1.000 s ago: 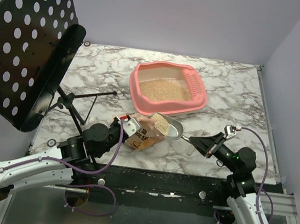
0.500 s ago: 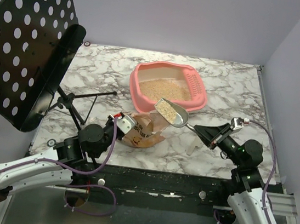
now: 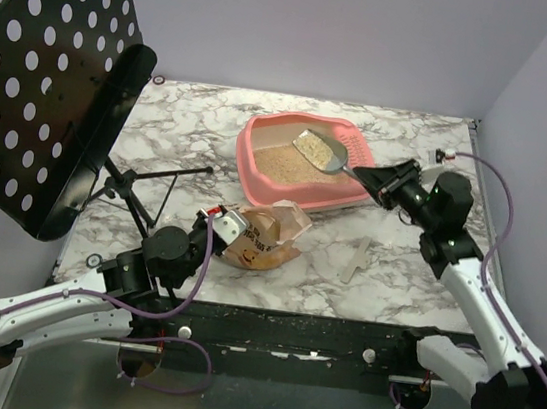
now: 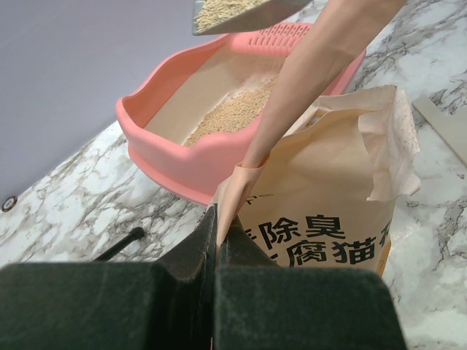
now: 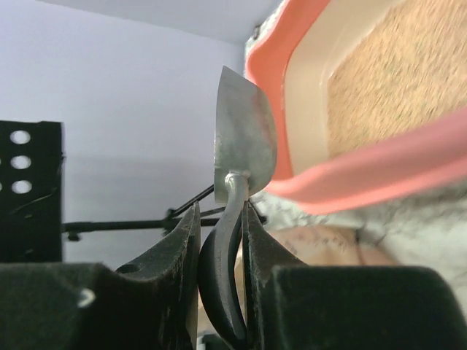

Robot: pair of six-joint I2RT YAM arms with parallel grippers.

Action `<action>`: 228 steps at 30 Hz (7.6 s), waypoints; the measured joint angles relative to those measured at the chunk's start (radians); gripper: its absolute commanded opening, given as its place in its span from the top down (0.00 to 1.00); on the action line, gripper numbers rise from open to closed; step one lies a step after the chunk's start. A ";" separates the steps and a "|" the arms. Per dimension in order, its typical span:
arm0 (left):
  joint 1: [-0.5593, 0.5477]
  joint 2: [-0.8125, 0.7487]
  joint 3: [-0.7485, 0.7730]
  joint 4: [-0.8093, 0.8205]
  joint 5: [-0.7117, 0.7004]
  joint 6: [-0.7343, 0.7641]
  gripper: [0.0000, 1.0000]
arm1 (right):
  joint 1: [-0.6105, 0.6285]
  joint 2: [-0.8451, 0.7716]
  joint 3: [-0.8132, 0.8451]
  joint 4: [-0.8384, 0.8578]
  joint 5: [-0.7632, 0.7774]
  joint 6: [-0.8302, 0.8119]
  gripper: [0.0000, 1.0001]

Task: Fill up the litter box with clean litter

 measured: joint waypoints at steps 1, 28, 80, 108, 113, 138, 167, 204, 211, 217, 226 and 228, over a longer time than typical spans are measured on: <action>0.000 -0.001 0.000 0.000 0.000 0.000 1.00 | 0.000 0.054 0.053 -0.011 0.005 -0.047 1.00; 0.000 0.011 0.000 0.006 0.001 0.001 1.00 | 0.325 0.624 0.878 -0.735 0.568 -1.167 1.00; 0.000 0.030 0.001 0.019 0.009 0.003 1.00 | 0.459 0.204 0.801 -1.128 0.083 -1.145 1.00; 0.000 0.035 0.001 0.019 0.023 0.003 1.00 | 0.465 0.282 0.909 -1.147 0.104 -1.200 1.00; 0.000 0.035 0.001 0.019 0.023 0.003 1.00 | 0.473 0.302 0.878 -1.148 0.118 -1.218 1.00; -0.003 0.065 0.003 0.023 0.035 0.003 1.00 | 0.470 0.543 0.438 -0.557 -0.138 -0.923 1.00; -0.003 0.069 0.003 0.019 0.028 0.008 1.00 | 0.312 0.249 -0.140 0.347 -0.364 -0.147 1.00; -0.002 0.143 0.003 0.055 0.098 -0.019 1.00 | 0.064 -0.451 -0.474 0.059 -0.302 0.023 1.00; -0.002 0.076 0.003 0.022 0.089 -0.018 1.00 | 0.063 -0.570 -0.477 -0.031 -0.242 0.066 0.99; -0.002 0.040 0.002 0.000 0.068 -0.018 1.00 | 0.058 -0.644 -0.445 -0.133 -0.205 0.093 0.99; -0.004 0.014 0.002 0.000 -0.011 -0.015 1.00 | 0.058 -0.662 -0.377 -0.212 -0.163 0.139 0.99; -0.005 0.009 0.003 0.000 -0.022 -0.015 1.00 | 0.058 -0.653 -0.369 -0.212 -0.142 0.151 1.00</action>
